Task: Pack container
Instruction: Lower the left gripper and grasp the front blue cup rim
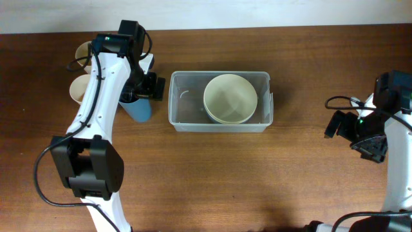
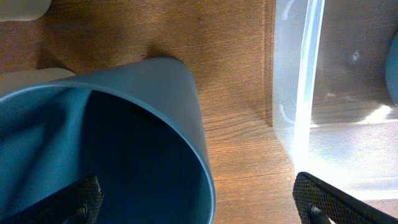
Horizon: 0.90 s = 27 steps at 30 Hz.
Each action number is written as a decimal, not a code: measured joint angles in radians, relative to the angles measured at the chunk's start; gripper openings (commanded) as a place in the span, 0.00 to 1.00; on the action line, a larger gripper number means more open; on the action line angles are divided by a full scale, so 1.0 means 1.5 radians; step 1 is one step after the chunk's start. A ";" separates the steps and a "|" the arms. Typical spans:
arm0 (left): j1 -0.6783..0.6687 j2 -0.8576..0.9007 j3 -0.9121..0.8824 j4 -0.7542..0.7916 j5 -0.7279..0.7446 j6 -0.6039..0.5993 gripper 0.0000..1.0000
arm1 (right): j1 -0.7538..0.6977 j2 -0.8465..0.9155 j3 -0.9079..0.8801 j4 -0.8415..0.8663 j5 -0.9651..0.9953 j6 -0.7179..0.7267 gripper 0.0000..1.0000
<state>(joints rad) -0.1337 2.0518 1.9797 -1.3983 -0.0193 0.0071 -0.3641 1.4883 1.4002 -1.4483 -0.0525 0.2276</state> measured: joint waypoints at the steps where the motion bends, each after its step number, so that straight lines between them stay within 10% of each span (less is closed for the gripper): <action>1: 0.000 0.001 0.000 0.000 0.000 0.000 1.00 | 0.000 0.000 0.000 0.000 0.000 0.000 0.99; 27: -0.027 0.050 -0.002 -0.008 -0.006 0.002 0.79 | 0.000 0.000 0.000 0.000 0.000 0.000 0.99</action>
<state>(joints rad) -0.1738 2.1265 1.9774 -1.4109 -0.0284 0.0105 -0.3641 1.4883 1.4002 -1.4487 -0.0525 0.2276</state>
